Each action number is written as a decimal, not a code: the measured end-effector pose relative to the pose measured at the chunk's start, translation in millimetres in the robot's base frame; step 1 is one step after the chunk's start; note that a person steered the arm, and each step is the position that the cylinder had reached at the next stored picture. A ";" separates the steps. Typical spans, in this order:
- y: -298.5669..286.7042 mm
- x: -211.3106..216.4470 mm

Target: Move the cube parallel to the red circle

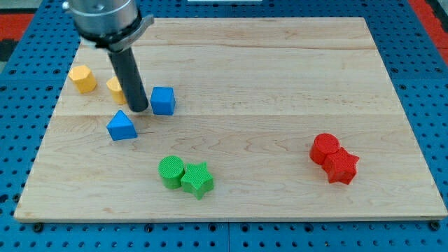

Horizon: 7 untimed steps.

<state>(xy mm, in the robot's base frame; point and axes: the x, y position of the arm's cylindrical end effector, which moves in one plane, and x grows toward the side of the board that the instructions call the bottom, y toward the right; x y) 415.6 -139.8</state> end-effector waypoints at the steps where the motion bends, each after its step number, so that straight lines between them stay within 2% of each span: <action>1: 52.0 -0.5; 2: 119.7 1.5; 3: 124.6 -7.0; 4: 138.4 -36.6; 5: 166.8 -31.8; 6: 207.9 21.1; 7: 210.6 64.8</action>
<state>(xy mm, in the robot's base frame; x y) 480.4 70.8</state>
